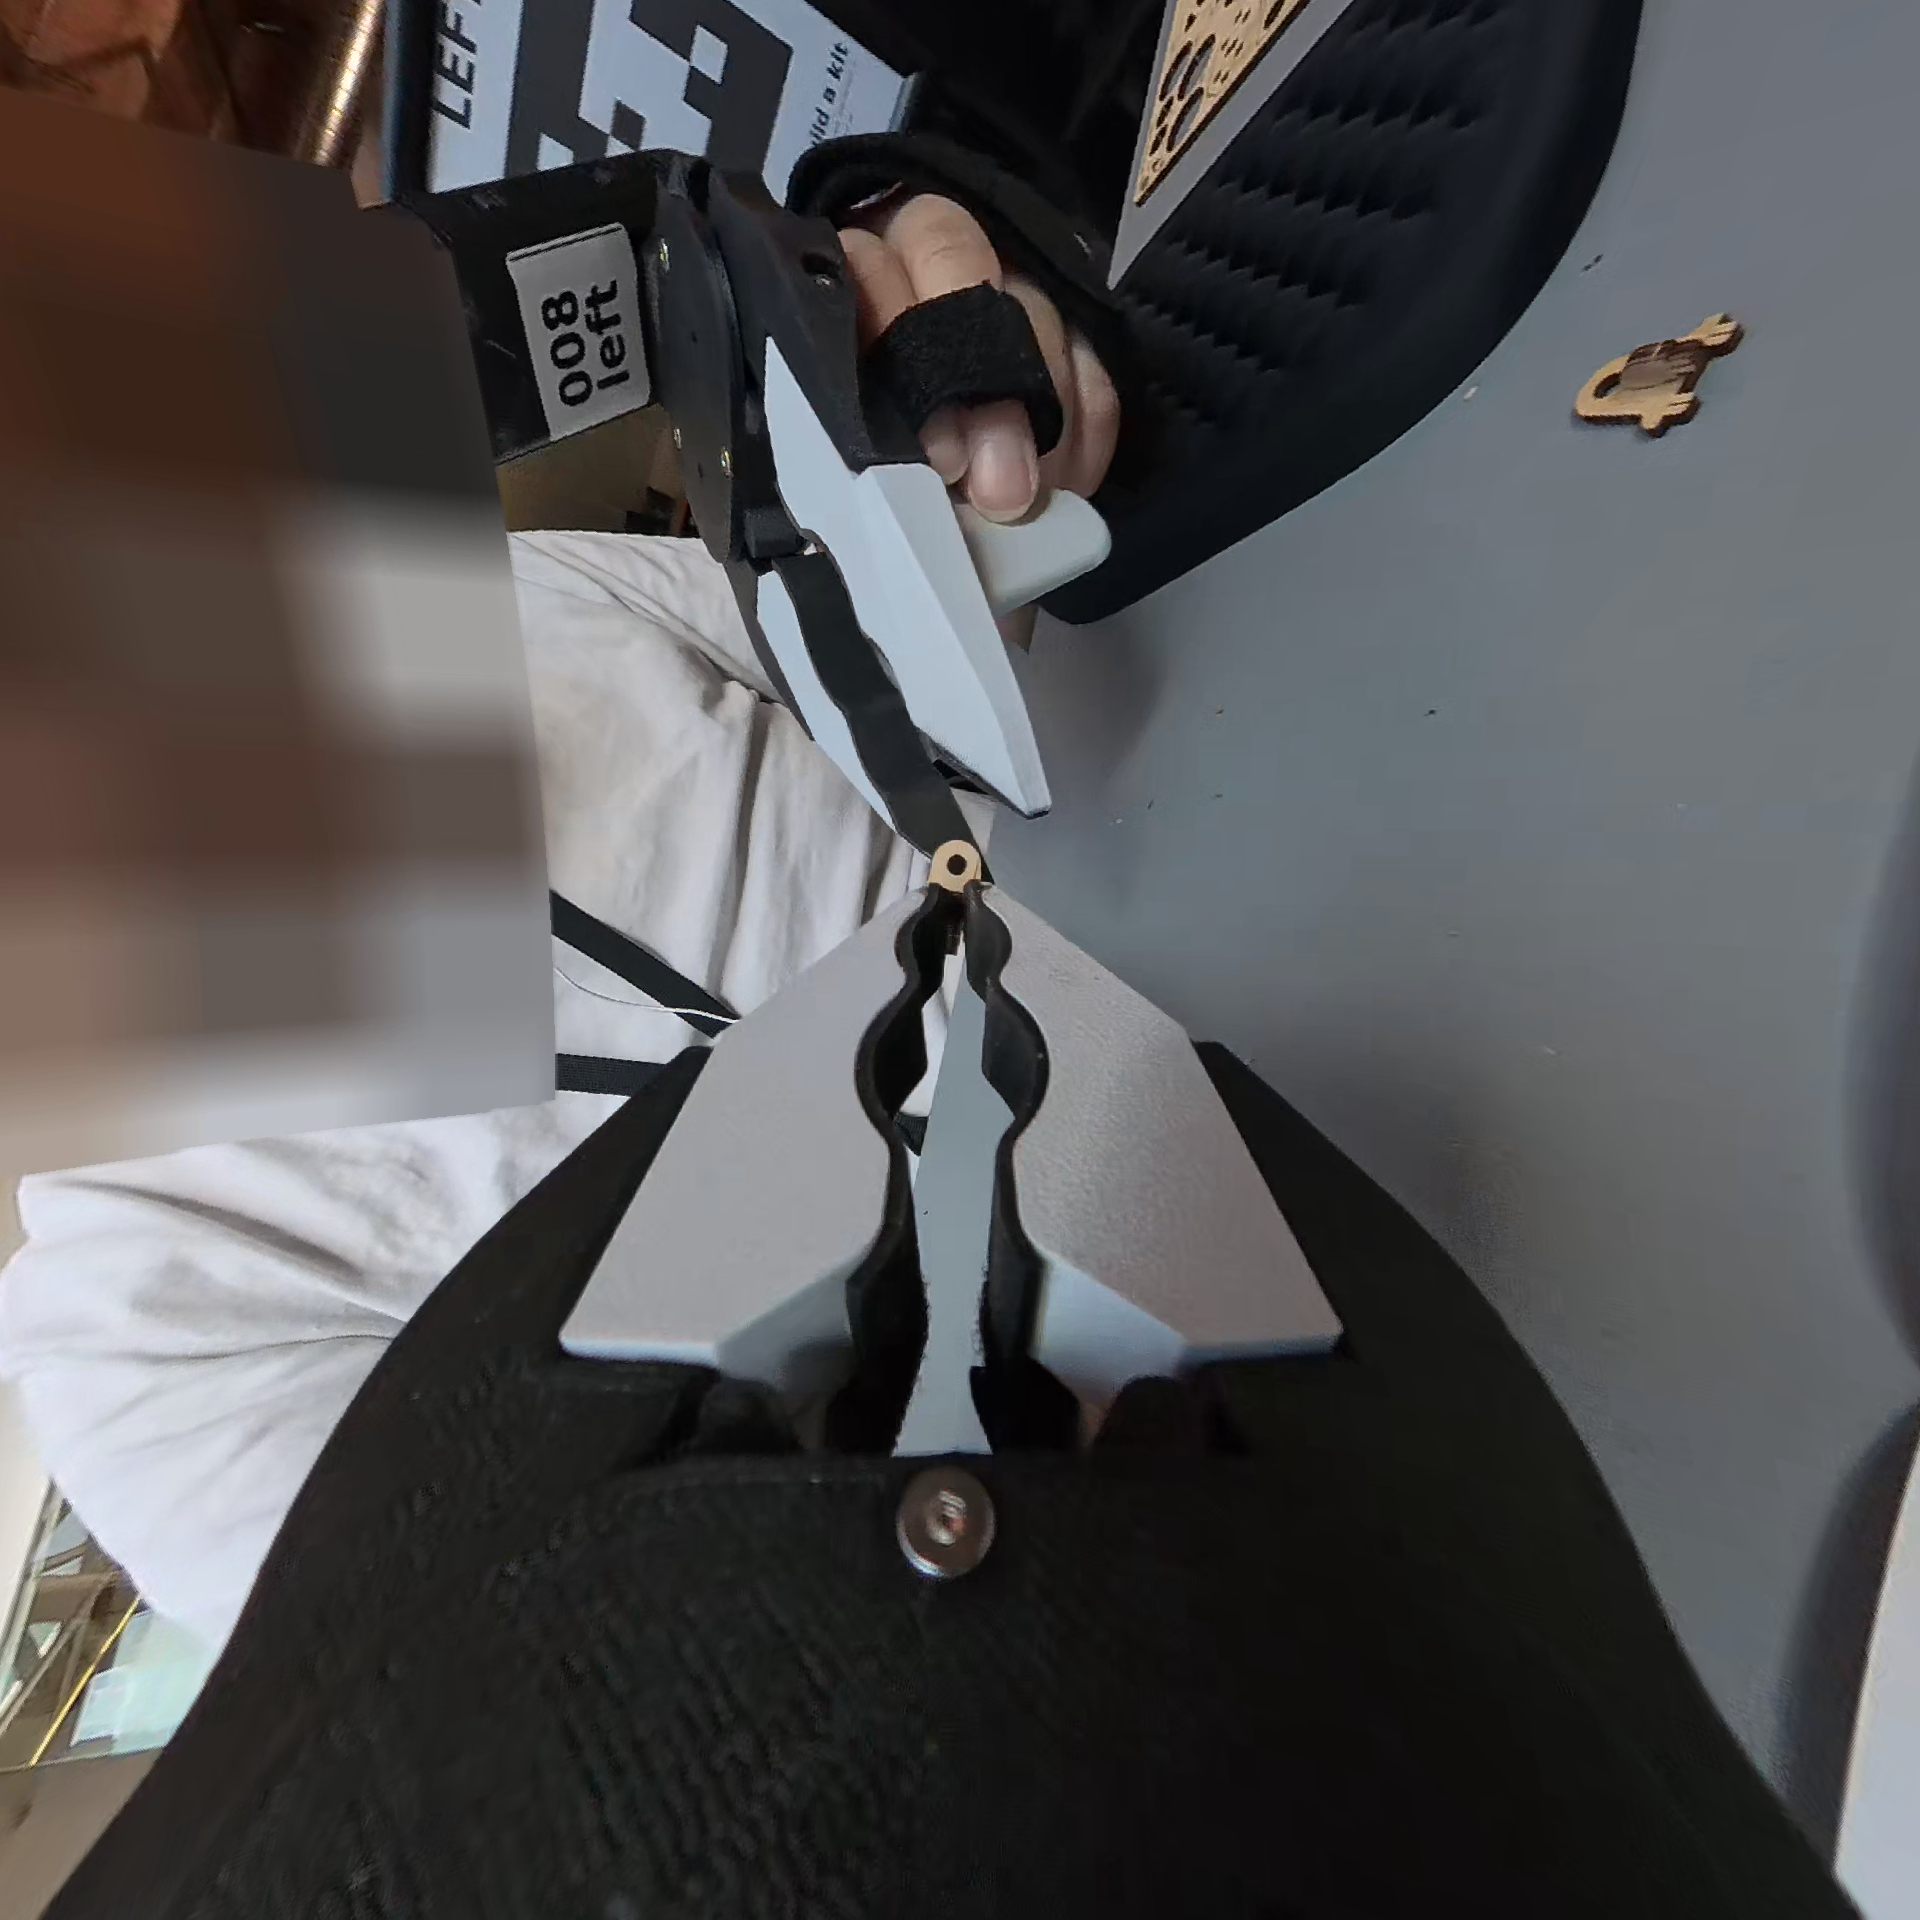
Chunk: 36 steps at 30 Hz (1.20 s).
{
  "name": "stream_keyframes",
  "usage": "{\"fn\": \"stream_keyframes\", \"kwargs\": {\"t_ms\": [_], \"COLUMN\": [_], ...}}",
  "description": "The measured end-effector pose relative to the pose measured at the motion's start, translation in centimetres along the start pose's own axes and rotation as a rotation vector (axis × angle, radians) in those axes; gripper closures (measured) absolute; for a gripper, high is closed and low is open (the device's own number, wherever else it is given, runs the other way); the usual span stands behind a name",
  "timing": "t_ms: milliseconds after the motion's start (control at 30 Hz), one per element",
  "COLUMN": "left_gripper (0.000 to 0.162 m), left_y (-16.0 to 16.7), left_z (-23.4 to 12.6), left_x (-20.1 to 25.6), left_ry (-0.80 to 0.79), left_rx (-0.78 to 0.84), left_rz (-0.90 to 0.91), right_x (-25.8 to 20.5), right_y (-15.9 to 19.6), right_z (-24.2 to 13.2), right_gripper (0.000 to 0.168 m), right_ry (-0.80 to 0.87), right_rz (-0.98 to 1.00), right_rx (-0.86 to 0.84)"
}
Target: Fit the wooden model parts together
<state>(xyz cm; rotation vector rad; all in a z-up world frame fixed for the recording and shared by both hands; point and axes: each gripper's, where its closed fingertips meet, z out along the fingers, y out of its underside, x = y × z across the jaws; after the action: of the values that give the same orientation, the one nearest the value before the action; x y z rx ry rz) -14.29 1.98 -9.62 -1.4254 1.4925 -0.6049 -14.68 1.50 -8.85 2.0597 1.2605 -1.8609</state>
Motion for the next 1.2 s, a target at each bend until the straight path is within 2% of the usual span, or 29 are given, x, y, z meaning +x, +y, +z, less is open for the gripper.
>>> {"fn": "stream_keyframes", "kwargs": {"t_ms": [267, 633, 833, 900, 933, 967, 1067, 1100, 1200], "left_gripper": [0.150, 0.156, 0.159, 0.160, 0.161, 0.161, 0.161, 0.161, 0.161], "left_y": [-0.9, -2.4, -3.5, -4.2, -4.6, -5.1, -6.6, -6.9, -8.0], "left_z": [0.1, -1.1, -2.1, -2.6, -2.9, -3.3, -4.6, -5.0, -6.4], "left_x": [1.0, 2.3, 2.7, 2.2, 1.9, 1.7, 0.7, 0.2, -1.1], "left_ry": [0.069, 0.230, 0.315, 0.327, 0.339, 0.363, 0.439, 0.459, 0.548], "left_rx": [0.041, 0.146, 0.215, 0.260, 0.289, 0.325, 0.449, 0.490, 0.645], "left_rz": [0.013, -0.128, -0.220, -0.292, -0.343, -0.405, -0.599, -0.664, -0.849], "right_x": [-0.5, -2.3, -3.7, -4.2, -4.4, -5.1, -7.4, -8.4, -9.2], "right_y": [0.8, 0.8, 0.5, -0.1, -0.6, -1.1, -2.6, -3.0, -4.4], "right_z": [-0.1, 0.7, 1.1, 0.7, 0.4, 0.0, -1.2, -1.6, -2.4], "right_gripper": [0.166, 0.166, 0.166, 0.160, 0.152, 0.137, 0.126, 0.129, 0.138], "right_ry": [-0.083, -0.186, -0.223, -0.207, -0.178, -0.160, -0.059, -0.027, 0.253], "right_rz": [0.045, 0.071, 0.021, -0.066, -0.139, -0.245, -0.574, -0.704, -1.076], "right_rx": [0.004, 0.000, 0.008, 0.036, 0.058, 0.091, 0.215, 0.264, 0.417]}}
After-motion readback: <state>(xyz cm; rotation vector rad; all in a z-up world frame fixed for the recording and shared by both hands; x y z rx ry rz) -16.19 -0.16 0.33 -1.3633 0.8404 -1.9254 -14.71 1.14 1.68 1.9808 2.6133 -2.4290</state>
